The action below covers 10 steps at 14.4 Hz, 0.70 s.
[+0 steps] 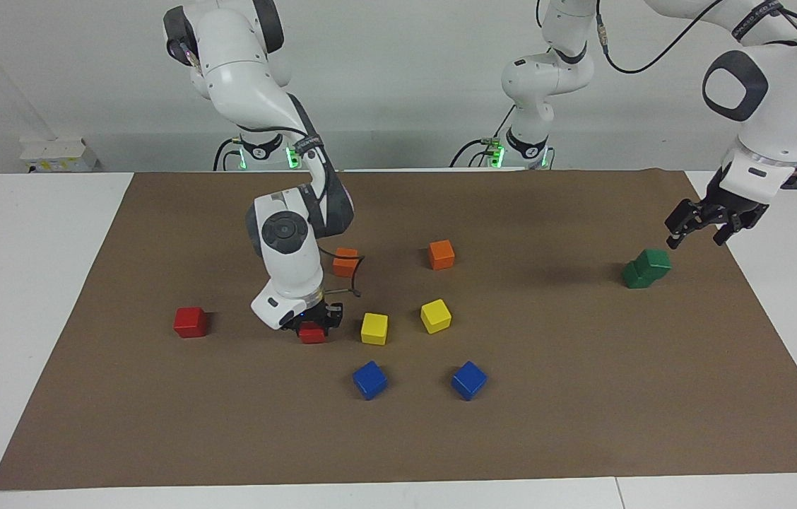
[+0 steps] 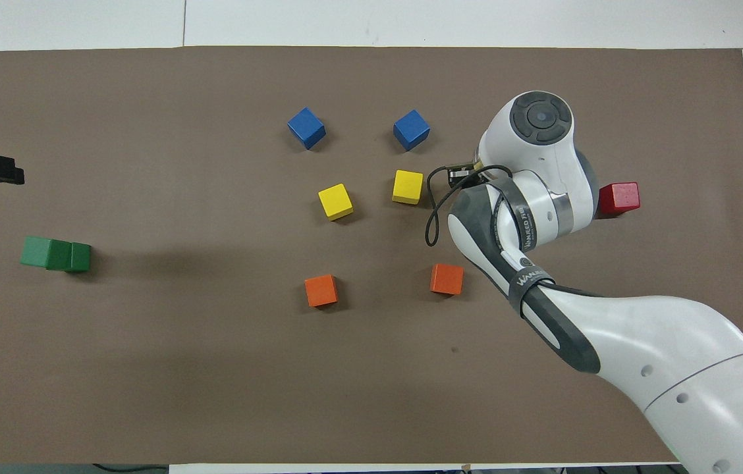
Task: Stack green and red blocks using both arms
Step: 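Carry the red block over the first red block with the right gripper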
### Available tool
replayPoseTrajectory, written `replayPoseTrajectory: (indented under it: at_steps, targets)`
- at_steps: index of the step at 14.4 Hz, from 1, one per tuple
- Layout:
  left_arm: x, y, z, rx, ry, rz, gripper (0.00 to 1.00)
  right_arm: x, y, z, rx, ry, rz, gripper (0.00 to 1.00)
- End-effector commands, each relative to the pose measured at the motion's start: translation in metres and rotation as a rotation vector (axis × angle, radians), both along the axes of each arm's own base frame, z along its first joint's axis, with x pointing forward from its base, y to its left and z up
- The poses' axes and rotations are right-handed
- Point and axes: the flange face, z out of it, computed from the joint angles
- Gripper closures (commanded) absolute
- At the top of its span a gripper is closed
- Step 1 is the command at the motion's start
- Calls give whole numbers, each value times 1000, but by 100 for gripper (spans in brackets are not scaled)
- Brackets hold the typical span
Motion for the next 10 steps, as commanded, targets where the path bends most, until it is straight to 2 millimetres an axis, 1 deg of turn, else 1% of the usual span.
replayPoseTrajectory:
  at_steps: [1, 2, 3, 5, 6, 7, 9, 10]
  targets:
    - [-13, -4, 18, -4, 53, 25, 0, -9, -84, 48, 7, 10, 39, 100]
    - [-23, -6, 31, -2, 35, 25, 0, -14, -111, 63, 7, 5, 49, 100]
    - [-26, -8, 31, -2, 41, 22, 0, -16, -132, 73, 7, 2, 58, 100]
    - [-29, -8, 34, -1, 49, 23, 0, -19, -169, 77, 8, 6, 54, 100]
    - [-30, -10, 36, -2, 45, 23, 0, -20, -181, 77, 8, 6, 39, 100]
    - [-31, -15, 39, -1, 39, 20, 0, -22, -184, 74, 9, 12, 31, 100]
    - [-38, -17, 47, 0, 37, 18, 0, -28, -187, 61, 7, -16, 13, 100]
    - [-41, -19, 48, 1, 46, 12, 0, -33, -201, 53, 5, -41, -7, 100]
